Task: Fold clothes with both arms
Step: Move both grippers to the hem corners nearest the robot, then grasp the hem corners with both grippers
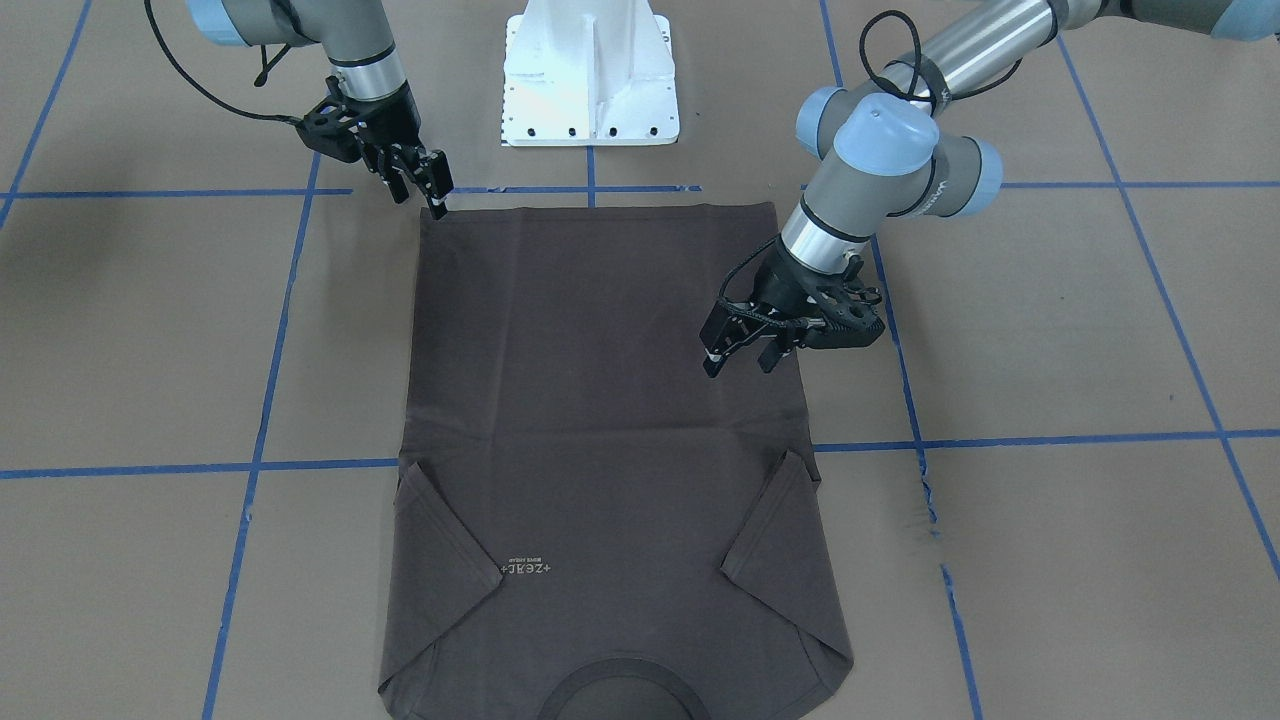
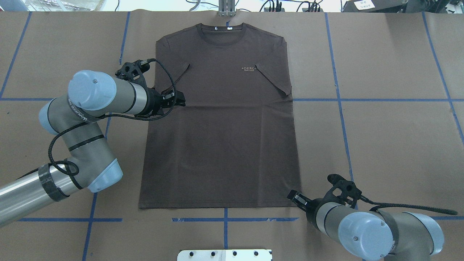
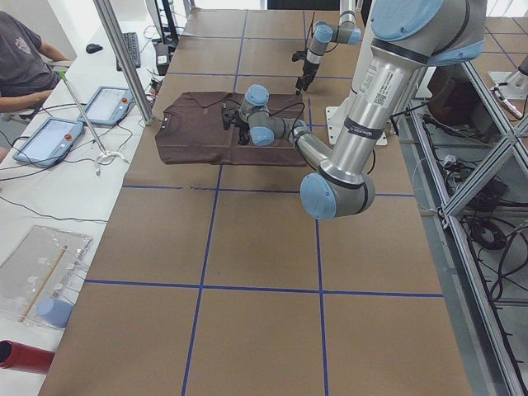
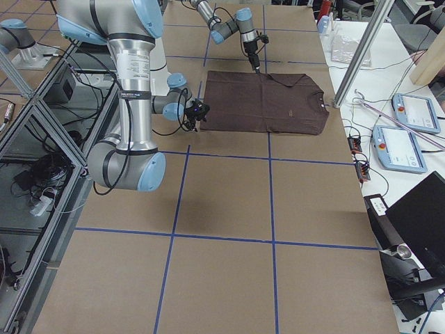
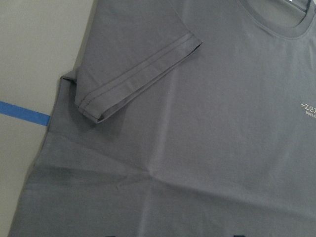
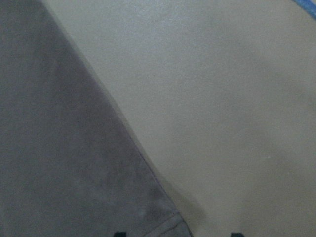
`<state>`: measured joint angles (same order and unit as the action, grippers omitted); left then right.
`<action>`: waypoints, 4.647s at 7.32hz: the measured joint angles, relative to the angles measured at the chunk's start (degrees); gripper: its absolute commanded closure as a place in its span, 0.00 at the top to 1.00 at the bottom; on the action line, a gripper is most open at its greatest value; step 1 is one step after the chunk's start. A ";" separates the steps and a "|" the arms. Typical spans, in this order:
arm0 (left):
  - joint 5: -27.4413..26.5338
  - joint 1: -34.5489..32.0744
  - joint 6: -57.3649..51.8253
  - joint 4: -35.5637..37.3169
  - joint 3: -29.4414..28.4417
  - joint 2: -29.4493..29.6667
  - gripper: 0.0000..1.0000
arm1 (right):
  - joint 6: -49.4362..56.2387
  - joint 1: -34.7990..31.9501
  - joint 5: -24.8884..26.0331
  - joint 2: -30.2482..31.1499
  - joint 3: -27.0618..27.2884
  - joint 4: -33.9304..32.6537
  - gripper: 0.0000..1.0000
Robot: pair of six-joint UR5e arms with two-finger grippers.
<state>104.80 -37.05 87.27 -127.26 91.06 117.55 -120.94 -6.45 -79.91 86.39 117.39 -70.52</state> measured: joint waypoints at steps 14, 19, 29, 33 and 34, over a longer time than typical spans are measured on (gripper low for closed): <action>-4.43 4.72 5.20 2.48 9.25 -7.22 0.82 | 0.10 -1.17 -2.00 -0.74 3.00 -1.33 0.00; -17.29 23.70 21.57 11.57 25.27 -23.64 0.73 | 0.25 -1.24 -2.28 -0.75 4.13 -1.37 0.00; -18.15 26.45 24.07 12.39 23.74 -23.81 0.00 | 0.36 -1.49 -2.64 -0.69 3.98 -1.37 0.00; -17.08 26.61 23.96 13.92 27.76 -24.00 0.00 | 0.25 -1.54 -3.20 -0.01 5.27 -1.39 0.00; -14.90 27.03 23.83 15.02 30.32 -24.15 0.00 | 0.09 -1.21 -4.99 1.72 7.60 -1.41 0.00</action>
<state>89.90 -10.01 111.10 -112.24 121.38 93.39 -120.85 -7.66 -84.90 88.11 124.99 -71.93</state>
